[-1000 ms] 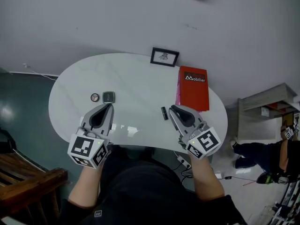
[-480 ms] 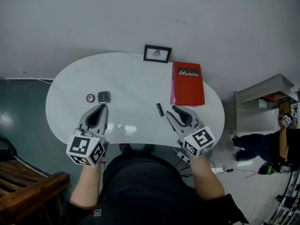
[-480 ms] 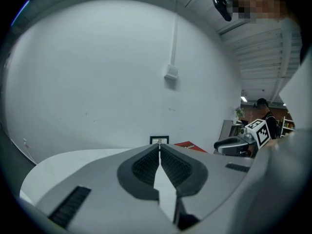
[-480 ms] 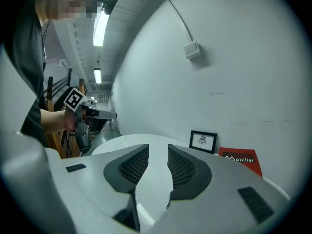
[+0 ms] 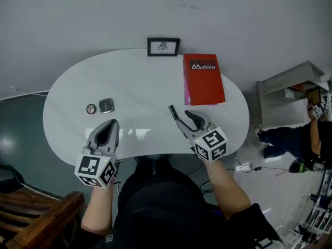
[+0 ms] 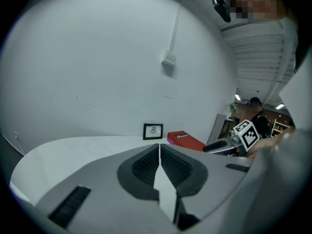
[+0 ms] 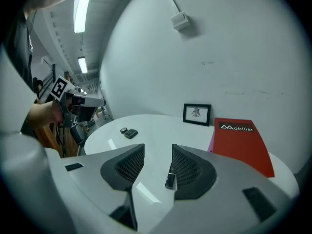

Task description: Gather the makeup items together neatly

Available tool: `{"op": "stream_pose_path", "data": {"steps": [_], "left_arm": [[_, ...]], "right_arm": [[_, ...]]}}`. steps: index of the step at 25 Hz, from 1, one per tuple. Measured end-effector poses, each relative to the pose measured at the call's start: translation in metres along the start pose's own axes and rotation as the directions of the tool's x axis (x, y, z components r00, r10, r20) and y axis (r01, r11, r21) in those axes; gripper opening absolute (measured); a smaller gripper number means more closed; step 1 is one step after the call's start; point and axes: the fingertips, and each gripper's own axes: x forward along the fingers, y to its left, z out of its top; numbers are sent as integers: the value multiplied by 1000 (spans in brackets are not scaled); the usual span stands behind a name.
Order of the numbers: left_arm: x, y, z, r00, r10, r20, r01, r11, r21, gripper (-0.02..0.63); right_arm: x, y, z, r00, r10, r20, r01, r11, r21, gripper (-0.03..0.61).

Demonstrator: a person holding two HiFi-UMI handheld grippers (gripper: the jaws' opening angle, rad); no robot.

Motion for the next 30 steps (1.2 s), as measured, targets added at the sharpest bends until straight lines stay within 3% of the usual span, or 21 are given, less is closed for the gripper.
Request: {"op": "stream_pose_path", "data": {"steps": [12, 24, 30], "left_arm": [[-7, 23, -8, 998, 57, -17, -58, 998, -29, 20], [-22, 39, -3, 995, 101, -6, -102, 994, -47, 20], [-26, 45, 2, 993, 116, 7, -116, 992, -47, 20]], "right_arm": [[52, -31, -75, 967, -50, -249, 76, 992, 98, 187], [85, -31, -103, 922, -25, -386, 62, 994, 85, 183], [87, -28, -115, 907, -24, -421, 54, 997, 59, 132]]}}
